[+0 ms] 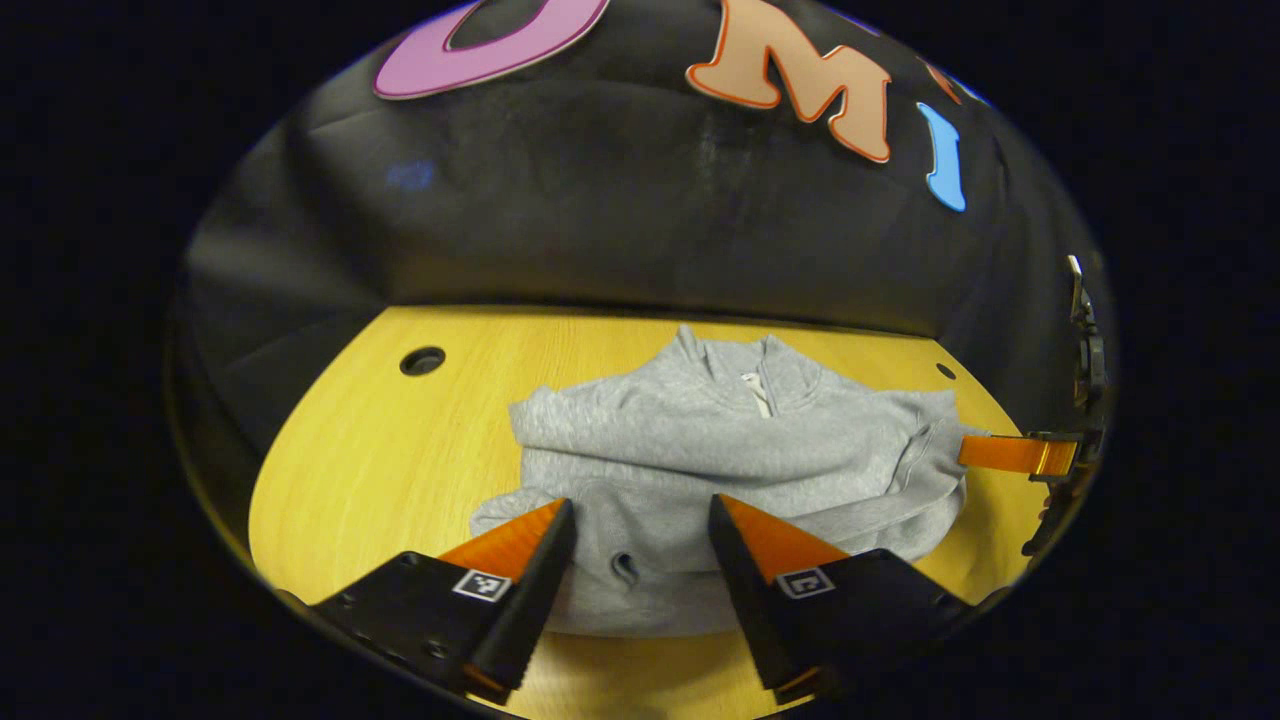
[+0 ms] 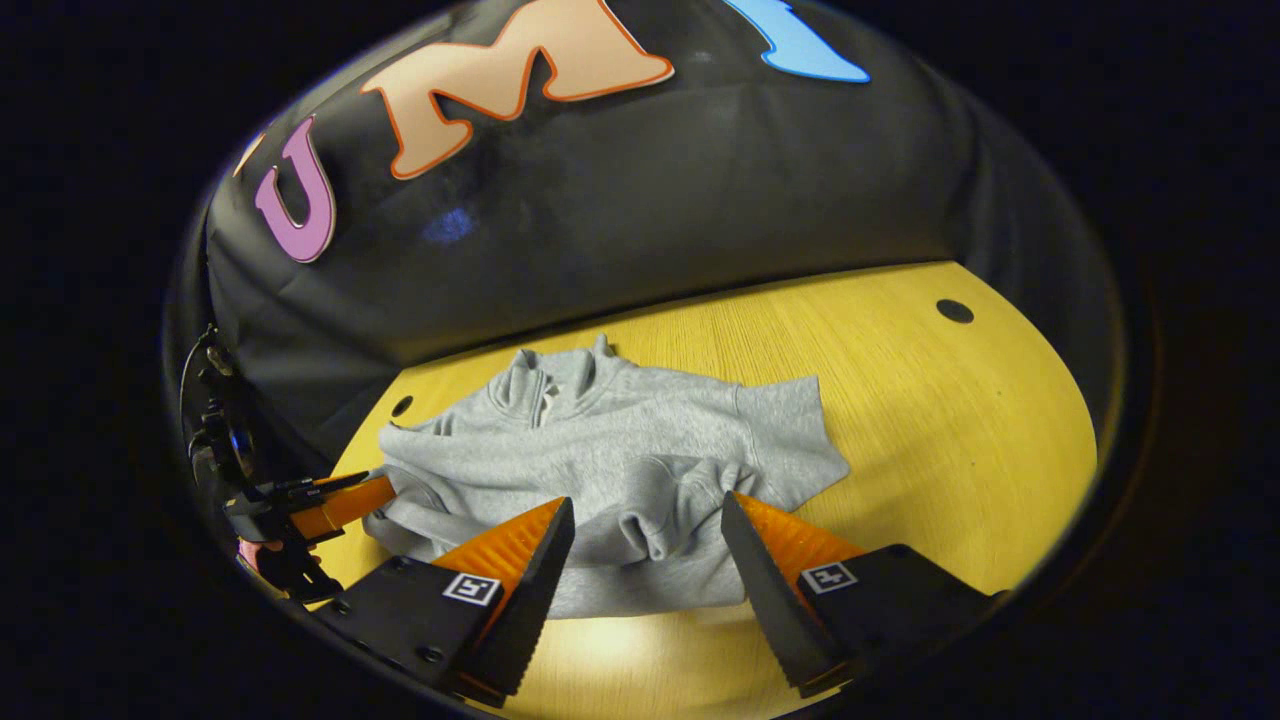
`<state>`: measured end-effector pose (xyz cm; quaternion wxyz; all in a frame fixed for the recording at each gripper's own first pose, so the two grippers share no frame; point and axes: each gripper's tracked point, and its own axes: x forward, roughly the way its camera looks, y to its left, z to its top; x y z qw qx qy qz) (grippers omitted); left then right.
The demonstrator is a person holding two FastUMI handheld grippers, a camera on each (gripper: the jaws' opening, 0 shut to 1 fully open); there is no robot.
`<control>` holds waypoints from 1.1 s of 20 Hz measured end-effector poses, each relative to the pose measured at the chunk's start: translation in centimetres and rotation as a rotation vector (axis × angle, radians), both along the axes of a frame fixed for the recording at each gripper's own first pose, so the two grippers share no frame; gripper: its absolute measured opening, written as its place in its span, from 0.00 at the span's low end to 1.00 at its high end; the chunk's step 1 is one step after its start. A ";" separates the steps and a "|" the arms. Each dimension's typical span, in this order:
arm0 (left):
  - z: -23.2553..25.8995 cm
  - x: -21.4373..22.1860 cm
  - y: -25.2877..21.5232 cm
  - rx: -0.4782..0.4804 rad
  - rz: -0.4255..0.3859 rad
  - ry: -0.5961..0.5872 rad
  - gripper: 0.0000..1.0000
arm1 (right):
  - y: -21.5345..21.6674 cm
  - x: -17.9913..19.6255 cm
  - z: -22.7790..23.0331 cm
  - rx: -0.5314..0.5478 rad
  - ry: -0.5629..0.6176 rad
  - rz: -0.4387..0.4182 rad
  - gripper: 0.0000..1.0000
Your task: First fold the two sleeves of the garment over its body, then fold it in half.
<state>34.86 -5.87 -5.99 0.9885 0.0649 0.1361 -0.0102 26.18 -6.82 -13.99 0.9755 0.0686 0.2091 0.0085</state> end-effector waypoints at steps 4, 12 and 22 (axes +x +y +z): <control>4.7 -3.1 -2.6 0.038 -0.050 -0.099 0.92 | 0.4 -2.9 3.9 -0.031 -0.086 0.029 0.93; 5.6 -13.6 -6.0 -0.072 -0.046 -0.113 0.95 | 1.6 -13.8 9.7 -0.127 -0.211 0.075 0.97; 0.9 -22.5 -8.7 -0.079 0.012 -0.023 0.92 | -0.8 -25.6 8.8 -0.145 -0.247 -0.008 0.98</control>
